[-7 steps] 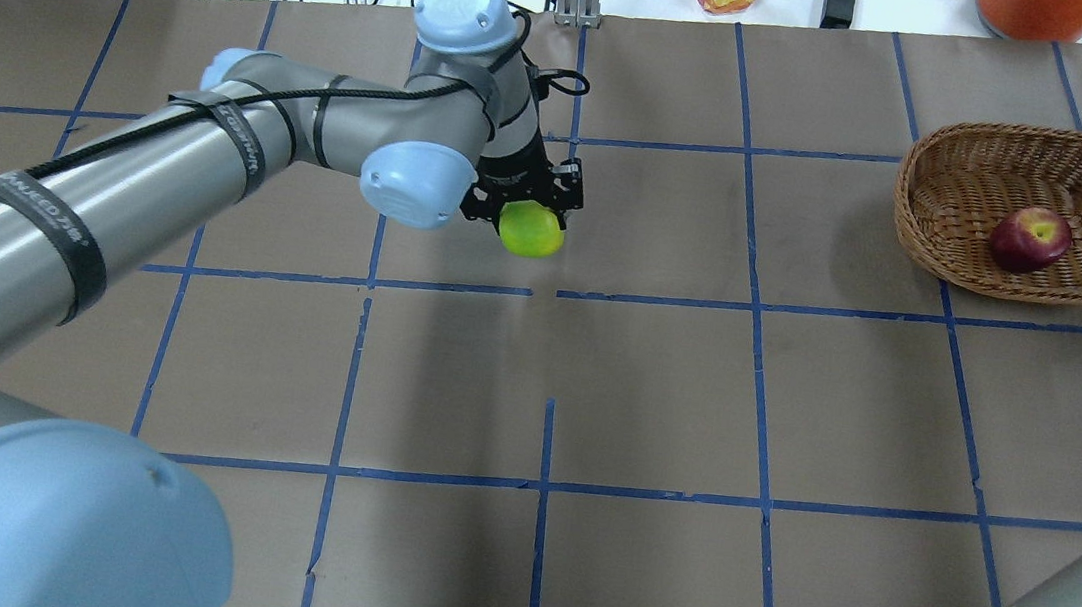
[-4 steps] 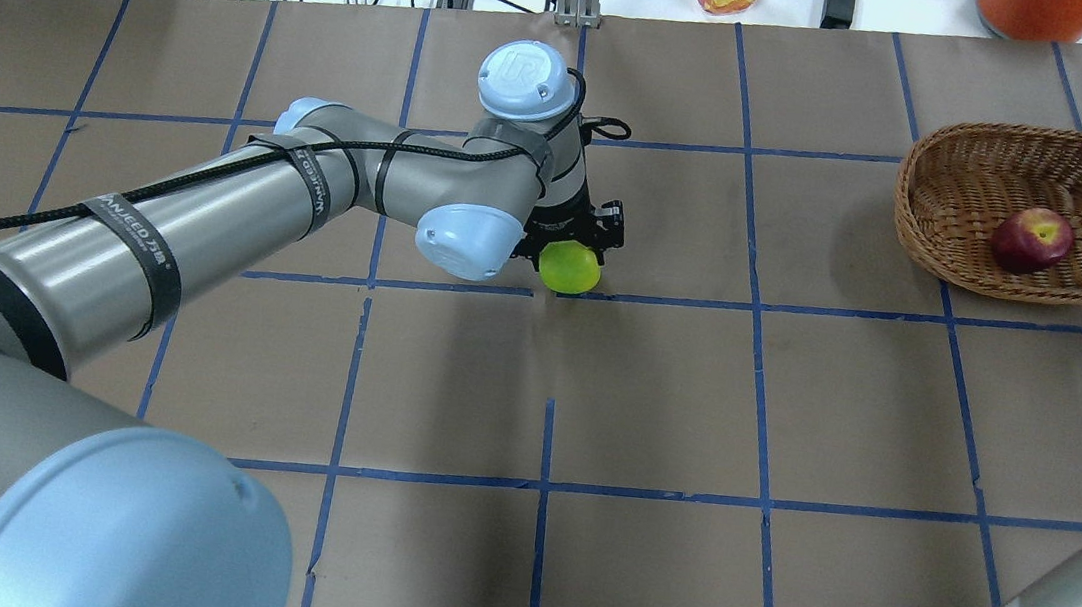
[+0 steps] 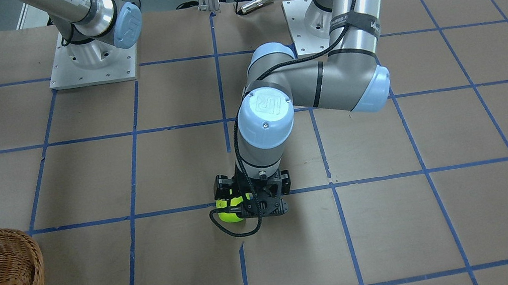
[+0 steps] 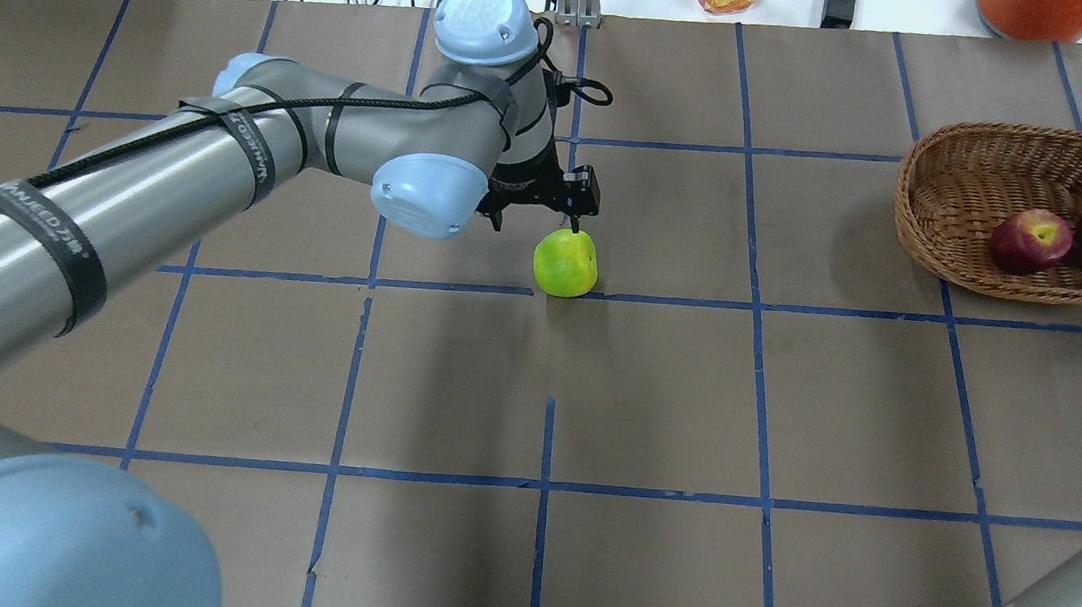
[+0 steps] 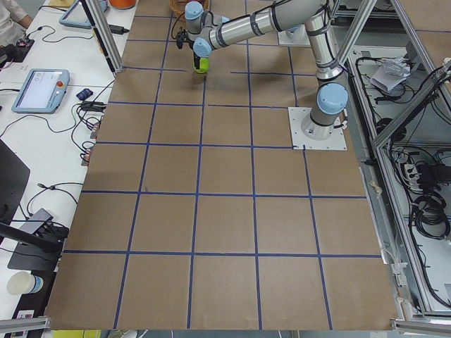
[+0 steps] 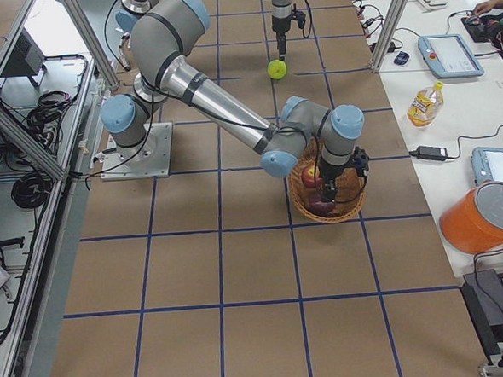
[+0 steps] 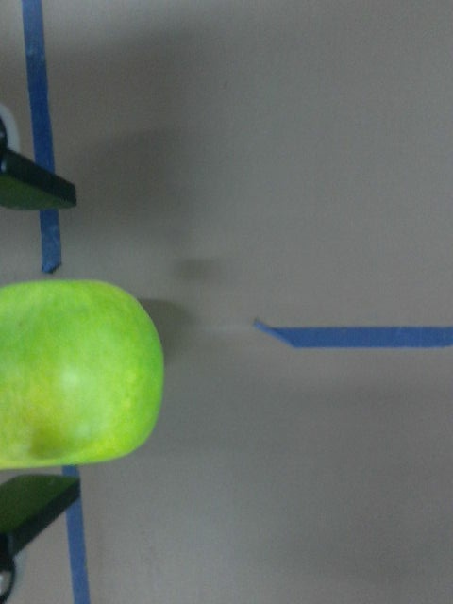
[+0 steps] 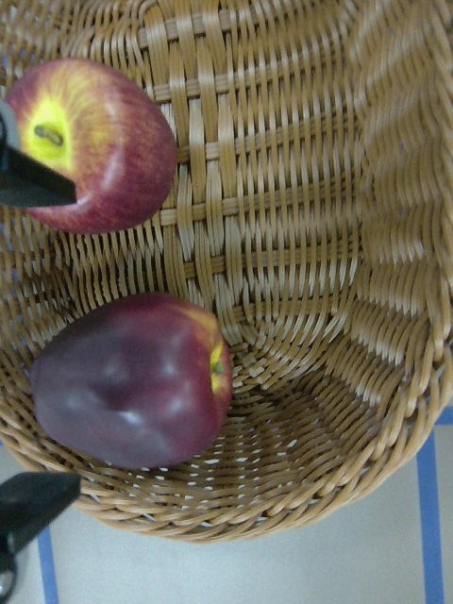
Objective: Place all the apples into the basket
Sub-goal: 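Open and raise the left gripper while the right moves toward the green apple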
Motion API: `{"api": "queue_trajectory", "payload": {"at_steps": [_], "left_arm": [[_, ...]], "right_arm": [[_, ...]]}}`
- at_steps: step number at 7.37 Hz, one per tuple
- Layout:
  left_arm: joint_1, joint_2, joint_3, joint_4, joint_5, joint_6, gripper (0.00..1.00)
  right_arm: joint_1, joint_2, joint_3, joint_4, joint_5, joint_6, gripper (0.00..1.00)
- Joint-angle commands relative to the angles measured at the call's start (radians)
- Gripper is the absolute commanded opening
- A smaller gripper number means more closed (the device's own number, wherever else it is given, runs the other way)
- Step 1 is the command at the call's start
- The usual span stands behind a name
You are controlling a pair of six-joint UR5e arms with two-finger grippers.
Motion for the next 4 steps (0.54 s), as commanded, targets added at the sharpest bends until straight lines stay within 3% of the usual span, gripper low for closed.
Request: {"api": "queue_trajectory", "payload": {"at_steps": [1,3,4], "left_arm": [[0.074,0.122,0.019,-0.161,0.080,0.158,1.00],[0.173,0.244,0.009,-0.303,0.078,0.295,1.00],[0.218,0.303,-0.005,-0.331,0.078,0.345,1.00]], "right_arm": [[0.081,-0.082,-0.002,0.072,0.003,0.061,1.00],[0.286,-0.145,0.001,0.185,0.009,0.370,1.00],[0.398,-0.149,0.001,0.188,0.056,0.513,1.00]]}}
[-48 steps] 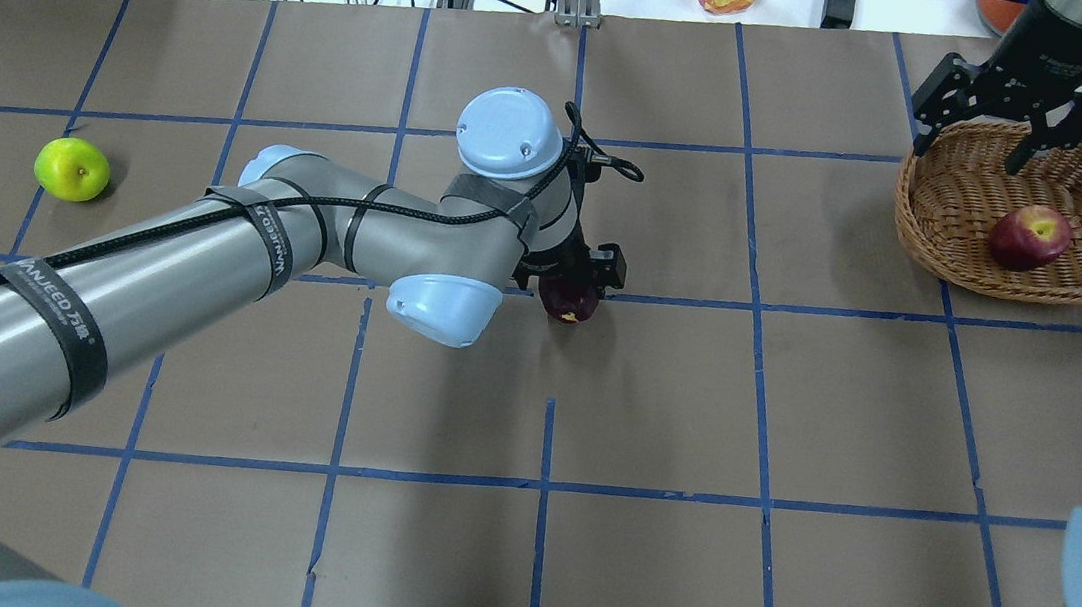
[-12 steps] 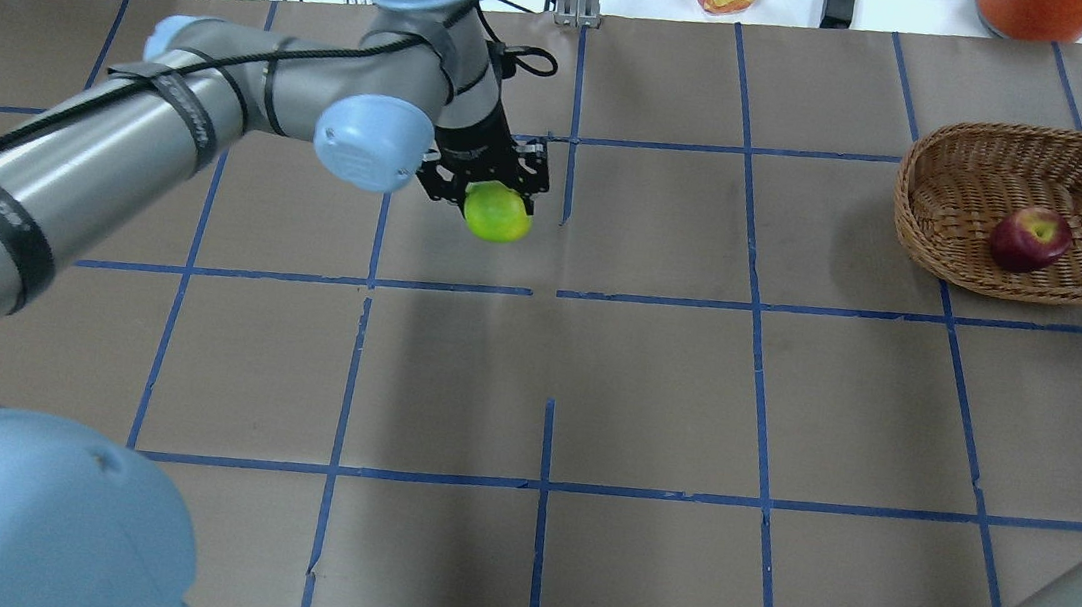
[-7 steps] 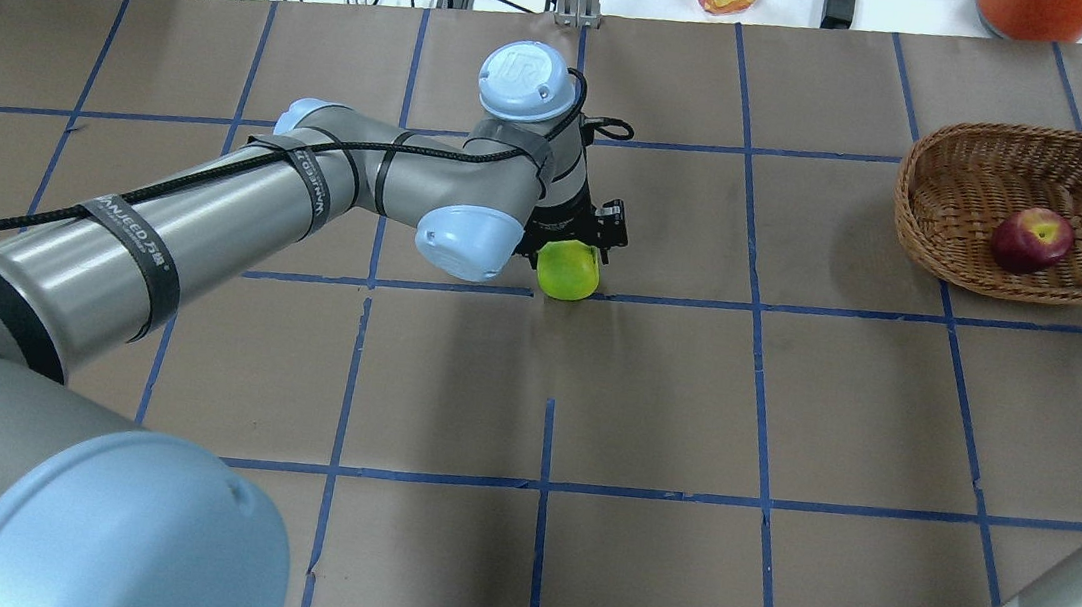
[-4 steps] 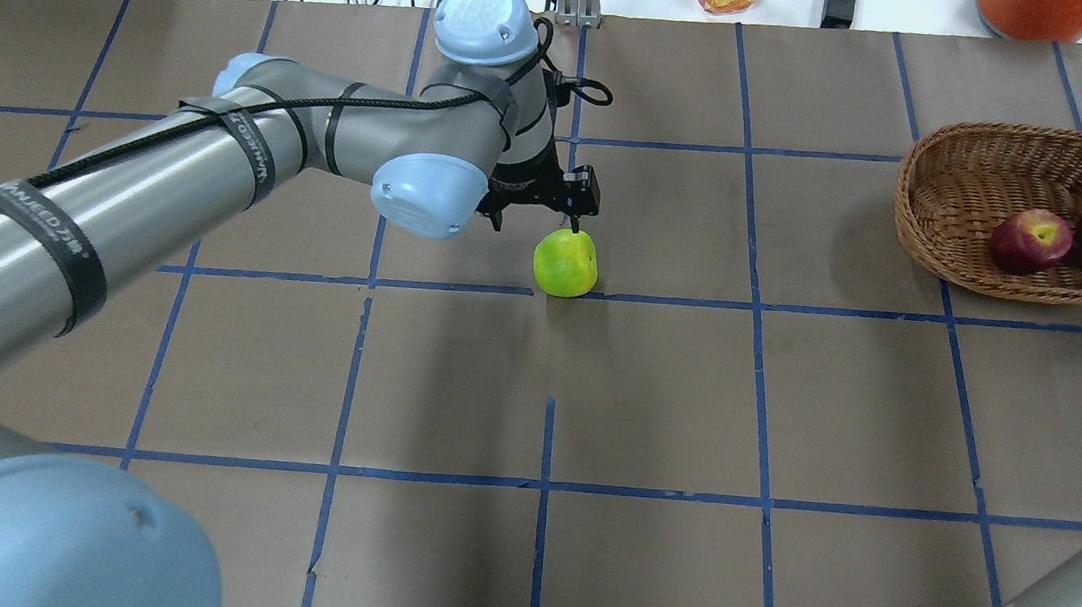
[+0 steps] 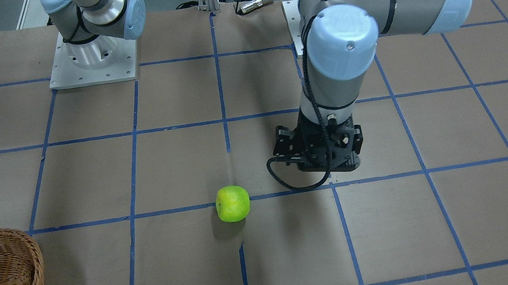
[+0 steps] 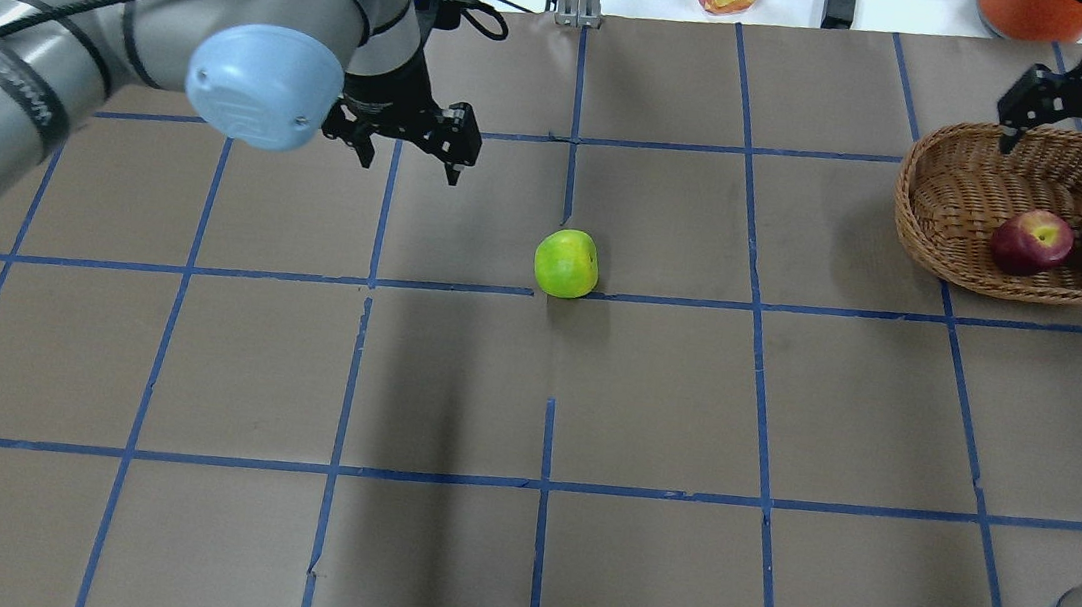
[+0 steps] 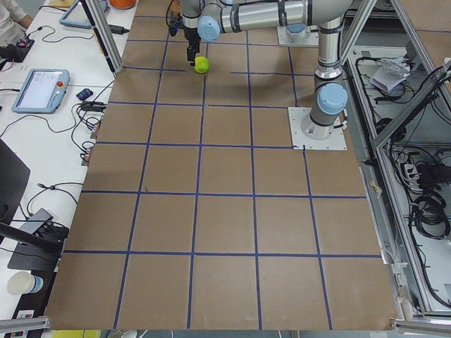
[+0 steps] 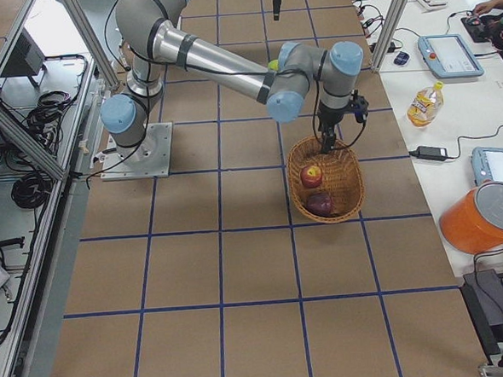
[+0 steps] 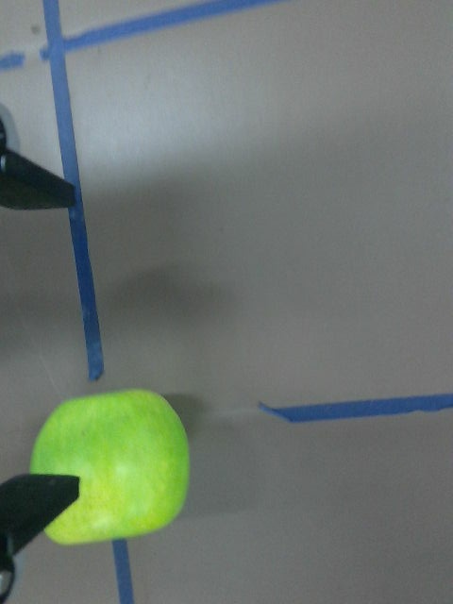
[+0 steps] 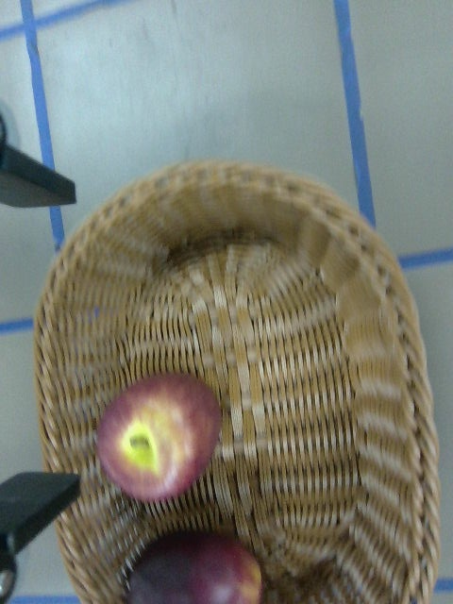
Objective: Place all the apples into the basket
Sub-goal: 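Open and raise the left gripper while the right moves toward the green apple, then lower the right gripper onto the green apple and close on it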
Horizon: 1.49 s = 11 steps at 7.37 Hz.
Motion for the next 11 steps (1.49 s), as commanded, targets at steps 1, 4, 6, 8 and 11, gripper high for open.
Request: {"api": "queue_trajectory", "payload": {"at_steps": [1,4,6,8,11], "left_arm": [[0.094,0.124,-0.014,-0.091,0.000,0.108,1.00],[0.117,0.208,-0.013,-0.145,0.008,0.114,1.00],[0.166,0.220,-0.010,-0.175,-0.003,0.128,1.00],[0.157,0.250,-0.011,-0.229,-0.001,0.133,1.00],[0.159,0.271,0.003,-0.307,0.004,0.131,1.00]], "right_arm": [[0.245,-0.002,0.014,0.029,0.128,0.393,1.00],[0.439,0.076,0.022,-0.015,0.227,0.721,1.00],[0.559,0.162,0.025,-0.110,0.215,0.827,1.00],[0.594,0.210,0.024,-0.135,0.222,0.854,1.00],[0.619,0.237,0.043,-0.138,0.215,0.851,1.00]]}}
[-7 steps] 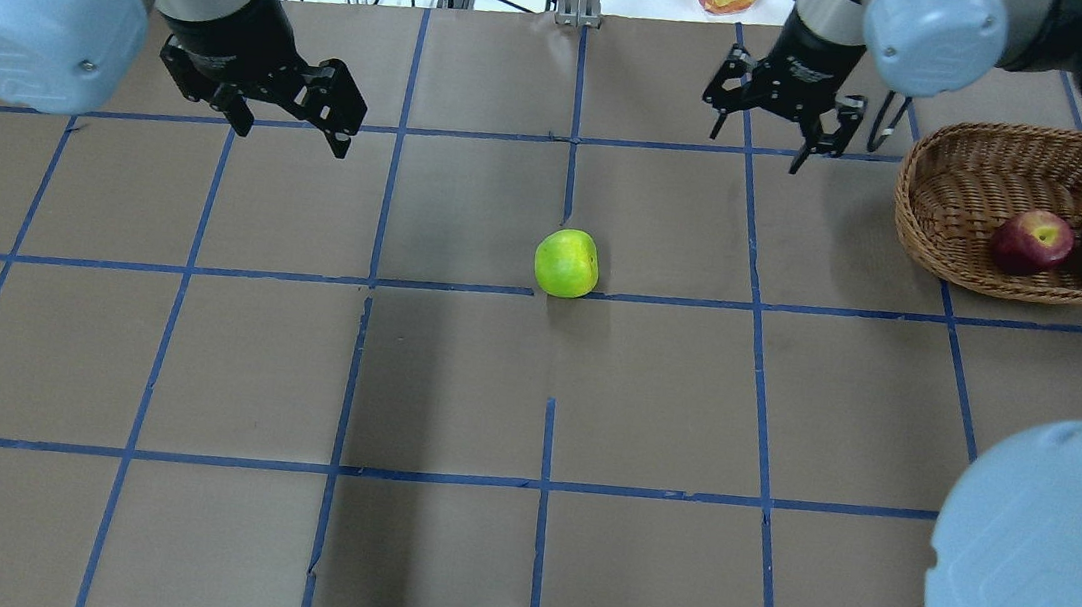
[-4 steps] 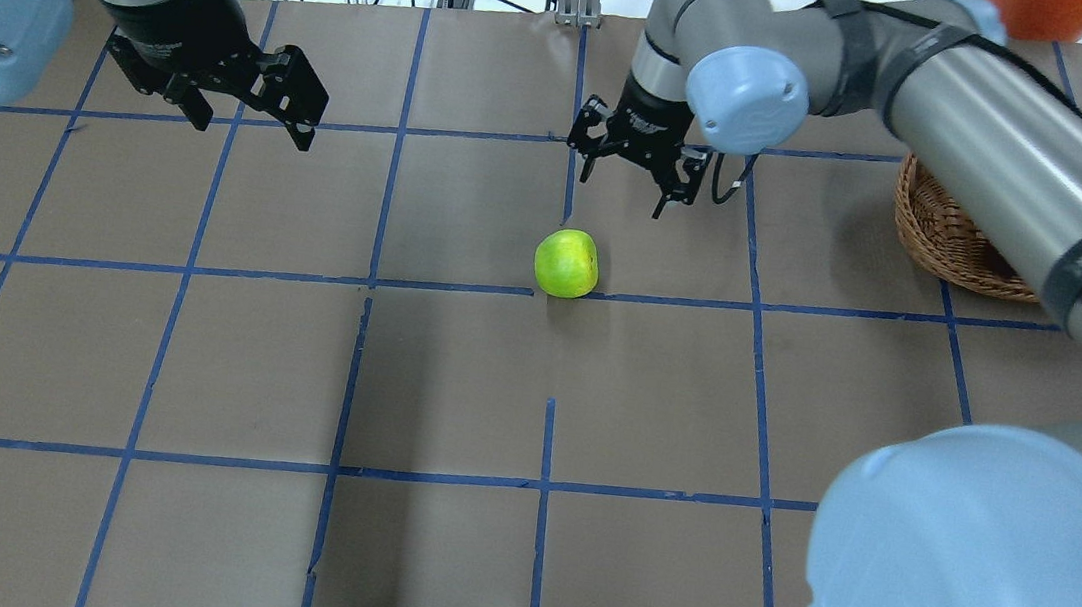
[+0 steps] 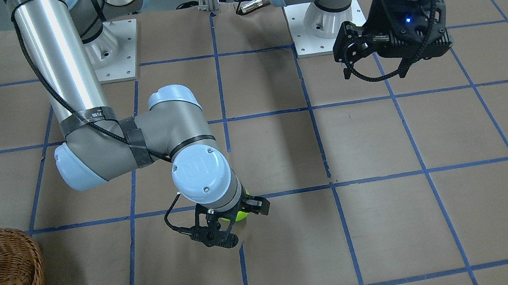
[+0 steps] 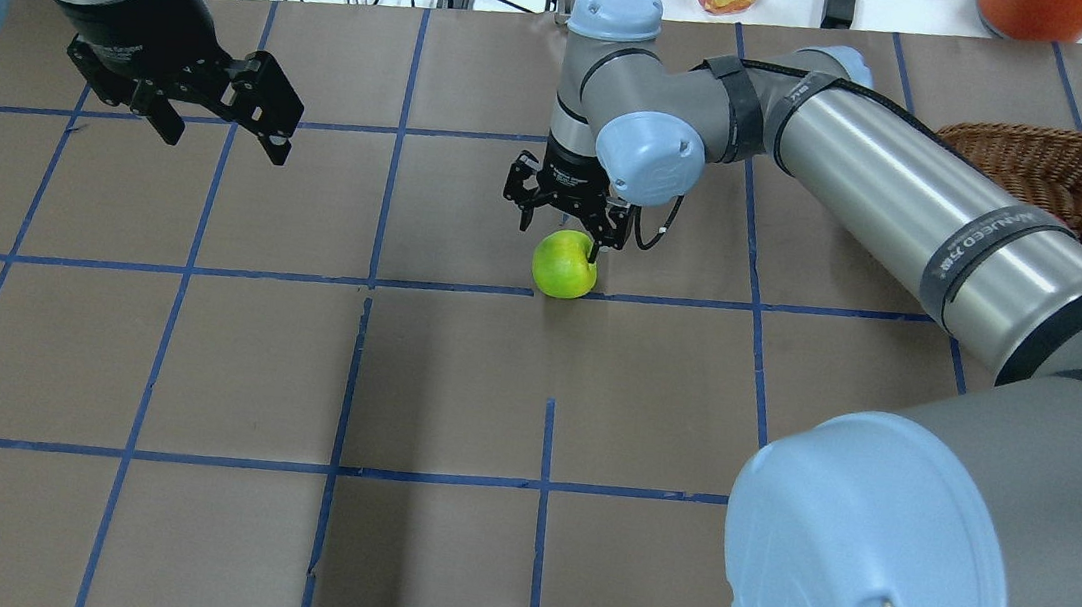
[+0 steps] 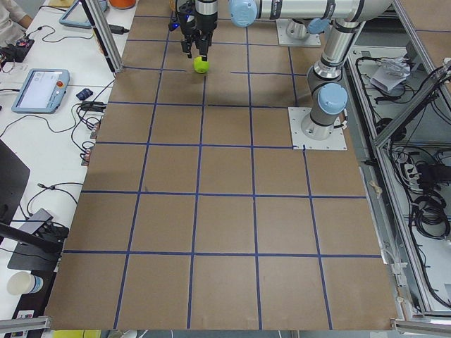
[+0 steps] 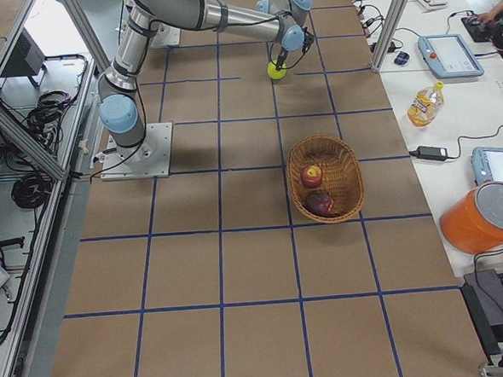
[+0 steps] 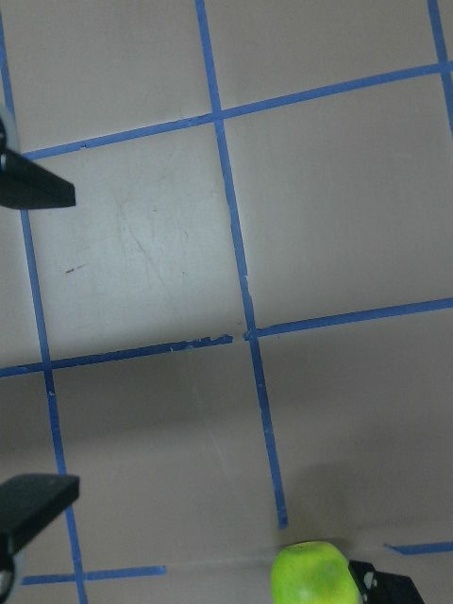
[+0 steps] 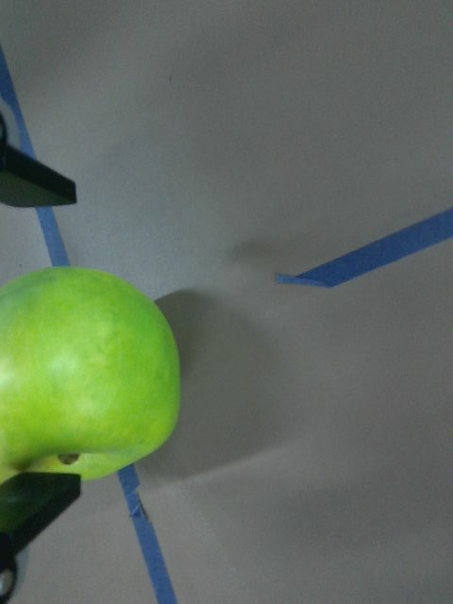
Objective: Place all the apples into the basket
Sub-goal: 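Lower the right gripper onto the green apple and close on it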
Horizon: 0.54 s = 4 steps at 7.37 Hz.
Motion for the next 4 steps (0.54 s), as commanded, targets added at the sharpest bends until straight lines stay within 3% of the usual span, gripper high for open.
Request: {"api": "queue_trajectory", "payload": {"at_steps": [1,2,3,4], "left_arm": [[0.000,0.009,-0.005,-0.028,-0.008,0.001,1.00],[0.002,0.003,-0.002,-0.027,-0.011,0.001,1.00],[0.000,0.003,0.005,-0.028,-0.016,0.001,1.00],[0.002,0.001,0.001,-0.028,-0.028,0.000,1.00]], "right_arm": [[0.007,0.019,0.016,-0.006,0.003,-0.004,1.00],[0.010,0.019,0.019,0.005,0.000,-0.007,1.00],[0.011,0.016,0.021,0.008,-0.008,-0.001,0.70],[0.011,0.013,0.019,0.011,-0.011,-0.003,0.05]]}}
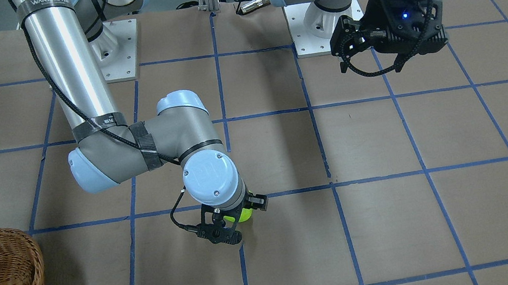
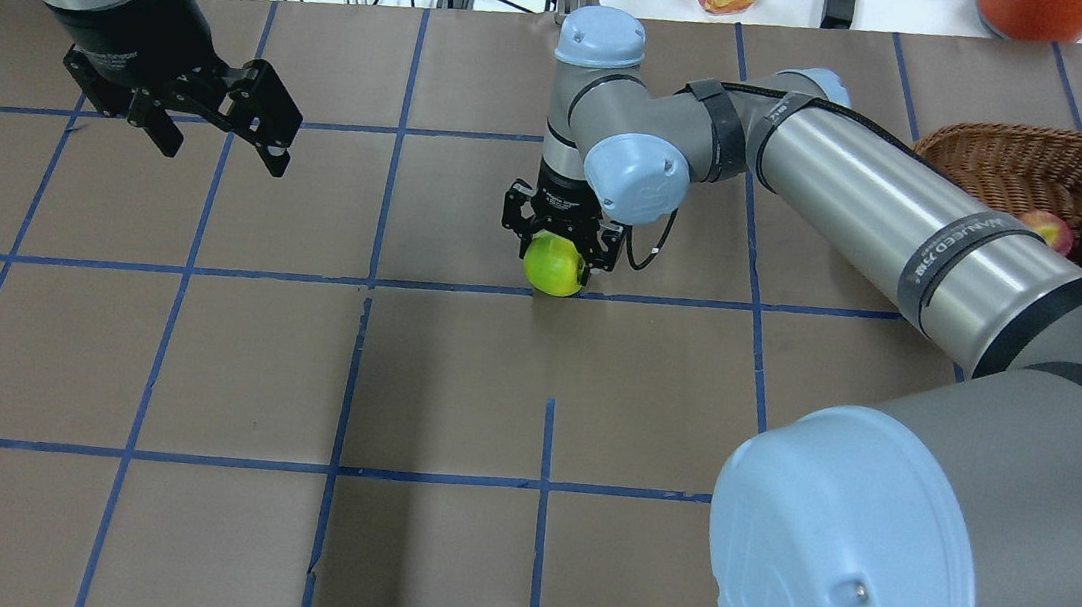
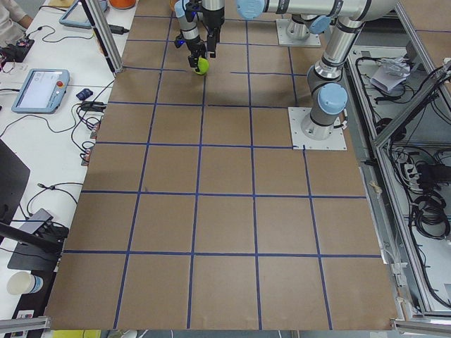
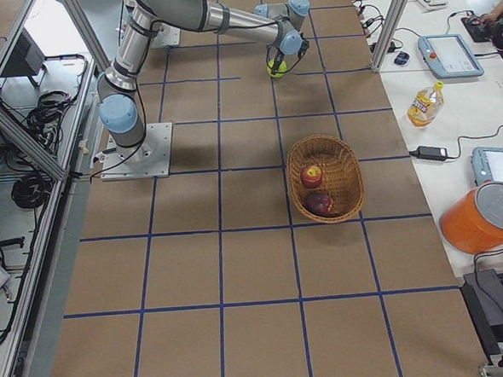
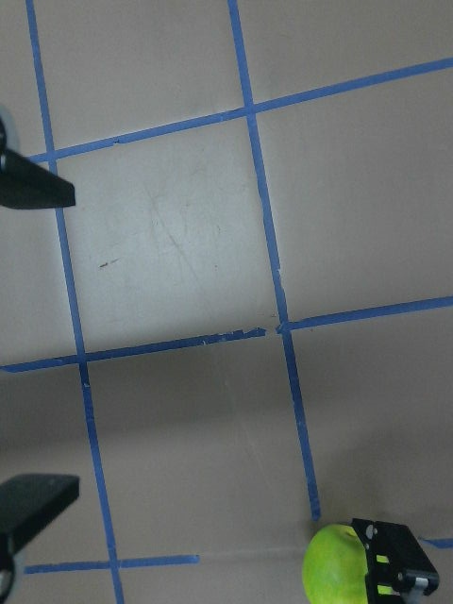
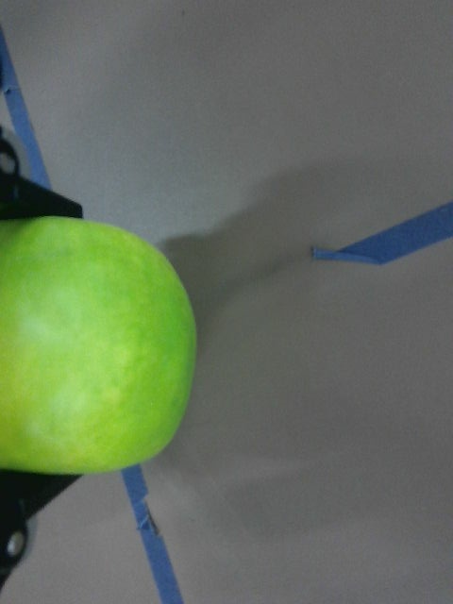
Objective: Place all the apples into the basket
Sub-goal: 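Lower the right gripper onto the green apple and close on it, then carry the green apple into the basket with the right gripper and release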
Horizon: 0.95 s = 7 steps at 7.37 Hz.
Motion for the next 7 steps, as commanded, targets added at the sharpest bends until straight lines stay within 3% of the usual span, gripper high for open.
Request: {"api": "queue_trajectory", "payload": {"at_steps": [1,3,6,7], "left_arm": [[-0.001,0.001,-0.010,0.001,-0.013,-0.001,1.00],[-0.001,0.007,-0.013,0.009,-0.010,-0.019,1.00],[-0.002,0.004,-0.005,0.005,-0.007,-0.056,1.00],[-0.002,-0.006,-0.004,-0.026,-0.002,-0.091,1.00]], "right_arm": [[-0.005,-0.010,-0.015,0.006,-0.010,-0.001,0.00],[-0.054,-0.070,-0.021,0.023,-0.062,-0.016,0.00],[-0.415,-0.235,-0.067,0.266,-0.086,-0.388,0.00],[-0.518,-0.237,-0.067,0.264,-0.168,-0.499,0.00]]}}
